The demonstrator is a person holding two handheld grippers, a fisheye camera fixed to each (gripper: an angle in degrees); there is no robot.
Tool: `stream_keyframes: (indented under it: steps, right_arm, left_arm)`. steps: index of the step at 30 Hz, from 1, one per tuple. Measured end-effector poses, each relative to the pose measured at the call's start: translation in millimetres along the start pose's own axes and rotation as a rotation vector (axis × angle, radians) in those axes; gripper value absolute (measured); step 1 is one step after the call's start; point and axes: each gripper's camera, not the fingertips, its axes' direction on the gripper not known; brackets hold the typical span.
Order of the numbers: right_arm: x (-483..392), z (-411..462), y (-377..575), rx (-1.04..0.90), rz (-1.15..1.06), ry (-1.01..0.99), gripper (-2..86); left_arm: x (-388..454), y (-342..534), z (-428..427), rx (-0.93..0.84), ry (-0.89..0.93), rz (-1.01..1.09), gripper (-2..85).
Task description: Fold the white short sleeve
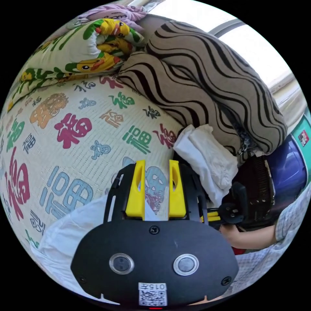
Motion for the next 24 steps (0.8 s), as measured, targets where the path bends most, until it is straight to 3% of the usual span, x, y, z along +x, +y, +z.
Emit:
stream_keyframes:
  steps: [3, 7, 11, 17, 19, 24]
  right_arm:
    - [-34.2, 1.6, -4.6, -0.042, -0.099, 0.005, -0.5]
    - [-88.8, 10.7, -2.7, -0.13, -0.25, 0.005, -0.5]
    - [-143.6, 27.2, 9.1, -0.217, -0.34, 0.011, -0.5]
    - [-228.2, 55.1, 29.8, -0.339, -0.419, 0.034, -0.5]
    - [-256.9, 63.7, 34.9, -0.371, -0.454, 0.058, -0.5]
    - [-339.2, 83.8, 37.9, -0.393, -0.574, 0.147, -0.4]
  left_arm:
    - [1.9, 45.0, -24.1, -0.013, -0.093, -0.103, 10.2]
    - [-6.6, 129.8, -58.6, -0.222, -0.457, -0.211, 8.3]
    - [-6.2, 191.3, -81.9, -0.41, -0.64, -0.198, 3.5]
    - [28.1, 238.3, -101.1, -0.574, -0.934, 0.1, -0.6]
    - [46.5, 252.7, -107.6, -0.555, -1.09, 0.267, -0.8]
    - [60.9, 287.0, -135.1, -0.446, -1.131, 0.39, -0.8]
